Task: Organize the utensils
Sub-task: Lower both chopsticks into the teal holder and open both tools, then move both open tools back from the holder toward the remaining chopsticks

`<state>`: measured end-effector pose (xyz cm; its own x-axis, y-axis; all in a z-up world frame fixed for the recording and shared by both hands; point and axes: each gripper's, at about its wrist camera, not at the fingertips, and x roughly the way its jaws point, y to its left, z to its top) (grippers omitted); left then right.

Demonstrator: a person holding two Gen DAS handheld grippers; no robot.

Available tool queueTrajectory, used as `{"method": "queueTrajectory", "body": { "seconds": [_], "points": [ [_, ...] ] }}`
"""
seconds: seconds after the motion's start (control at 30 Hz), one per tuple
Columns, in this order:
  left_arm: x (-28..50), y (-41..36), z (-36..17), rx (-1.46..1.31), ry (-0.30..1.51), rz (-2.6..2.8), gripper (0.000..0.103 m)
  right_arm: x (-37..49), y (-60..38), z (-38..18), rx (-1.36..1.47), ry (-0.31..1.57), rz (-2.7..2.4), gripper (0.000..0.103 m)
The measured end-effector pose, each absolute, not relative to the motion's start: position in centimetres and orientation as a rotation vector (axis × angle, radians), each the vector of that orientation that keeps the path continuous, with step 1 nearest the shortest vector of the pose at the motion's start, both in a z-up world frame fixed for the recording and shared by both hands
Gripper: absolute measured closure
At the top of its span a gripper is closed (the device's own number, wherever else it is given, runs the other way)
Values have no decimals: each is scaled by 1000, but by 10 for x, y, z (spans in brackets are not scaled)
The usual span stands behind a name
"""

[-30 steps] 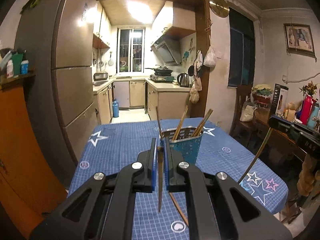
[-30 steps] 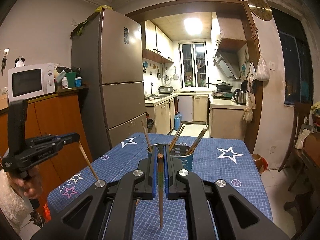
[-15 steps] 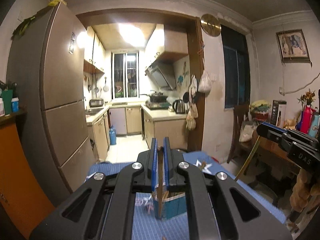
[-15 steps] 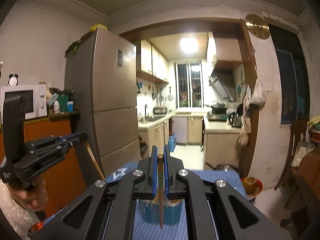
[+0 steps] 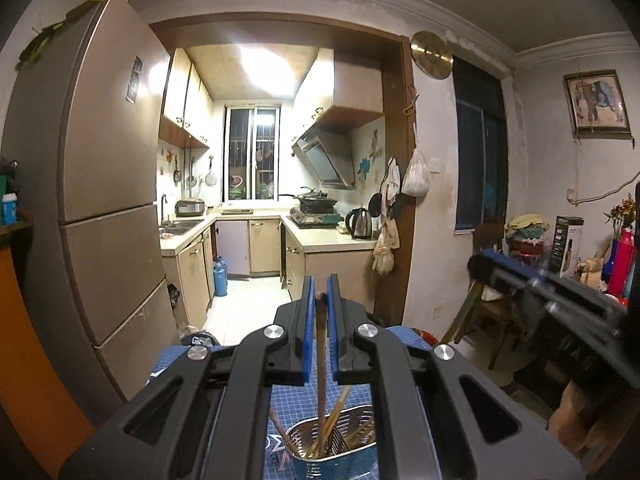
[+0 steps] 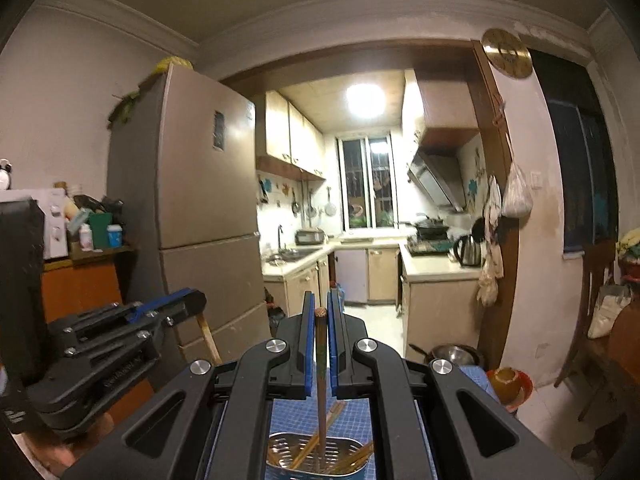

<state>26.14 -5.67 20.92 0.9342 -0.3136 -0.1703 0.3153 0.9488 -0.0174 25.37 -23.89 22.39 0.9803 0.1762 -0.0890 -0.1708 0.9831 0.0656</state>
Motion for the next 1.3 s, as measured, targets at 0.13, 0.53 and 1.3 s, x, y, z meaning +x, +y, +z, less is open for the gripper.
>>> {"method": "queueTrajectory", "body": {
  "seconds": [0.13,0.53,1.3],
  "points": [
    [280,-56,194,0,198,-315,98,282,-238,195,59,144,148,96],
    [315,-51,144,10,302,-279,98,326,-242,139,112,249,140,96],
    [212,52,134,-109,235,-191,84,231,-334,103,136,309,63,83]
  ]
}}
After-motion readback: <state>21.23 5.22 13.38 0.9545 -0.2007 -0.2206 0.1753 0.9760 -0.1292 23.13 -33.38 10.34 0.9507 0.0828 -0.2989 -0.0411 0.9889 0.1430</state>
